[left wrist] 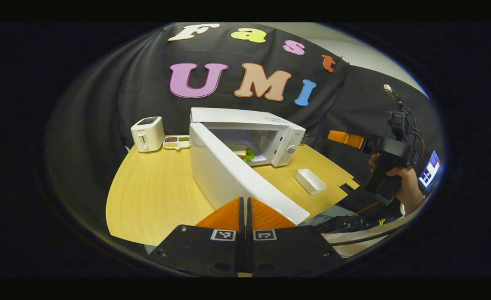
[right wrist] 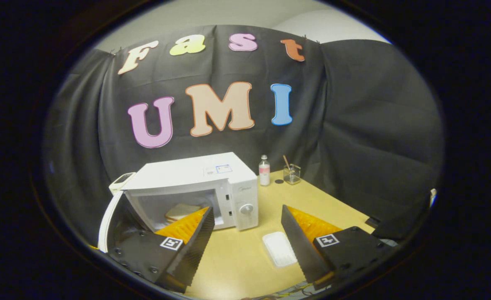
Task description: Open the microwave oven with the left hand, put the food in, and close the microwave oven.
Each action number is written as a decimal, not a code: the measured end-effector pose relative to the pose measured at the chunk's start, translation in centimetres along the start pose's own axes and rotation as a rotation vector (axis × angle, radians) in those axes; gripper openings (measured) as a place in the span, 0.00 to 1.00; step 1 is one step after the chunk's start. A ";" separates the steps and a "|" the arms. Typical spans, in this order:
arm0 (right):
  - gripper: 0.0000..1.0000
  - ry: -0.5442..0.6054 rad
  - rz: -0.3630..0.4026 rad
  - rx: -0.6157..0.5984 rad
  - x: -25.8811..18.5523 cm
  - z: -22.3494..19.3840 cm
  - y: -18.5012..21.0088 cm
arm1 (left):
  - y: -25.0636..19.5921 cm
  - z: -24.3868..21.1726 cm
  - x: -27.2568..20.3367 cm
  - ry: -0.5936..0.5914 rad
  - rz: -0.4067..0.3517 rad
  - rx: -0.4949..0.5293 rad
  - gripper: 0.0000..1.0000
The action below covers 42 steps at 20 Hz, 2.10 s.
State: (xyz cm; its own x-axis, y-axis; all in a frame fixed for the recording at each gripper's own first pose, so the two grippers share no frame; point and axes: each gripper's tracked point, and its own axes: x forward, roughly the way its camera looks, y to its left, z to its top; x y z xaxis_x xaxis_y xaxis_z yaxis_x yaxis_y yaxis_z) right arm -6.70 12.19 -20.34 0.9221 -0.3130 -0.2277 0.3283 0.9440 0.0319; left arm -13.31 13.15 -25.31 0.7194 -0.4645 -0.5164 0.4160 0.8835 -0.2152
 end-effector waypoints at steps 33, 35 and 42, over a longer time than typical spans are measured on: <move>0.99 0.069 0.151 -0.007 8.8 1.3 -14.9 | -10.1 7.8 21.1 -0.086 0.252 0.011 0.00; 0.99 0.088 0.152 0.010 8.9 0.6 -15.1 | -9.9 8.4 22.0 -0.091 0.261 0.010 0.01; 0.92 0.096 0.130 0.028 8.7 -0.1 -16.3 | -9.5 9.5 25.0 -0.088 0.271 -0.013 0.00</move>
State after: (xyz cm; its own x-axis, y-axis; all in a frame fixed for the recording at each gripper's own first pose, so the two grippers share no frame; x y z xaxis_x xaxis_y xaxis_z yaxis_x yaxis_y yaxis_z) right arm -4.09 -5.91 -22.91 0.9337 -0.1759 -0.3120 0.2146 0.9721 0.0942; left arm 6.01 -7.43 -28.36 0.8494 -0.2139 -0.4825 0.1948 0.9767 -0.0900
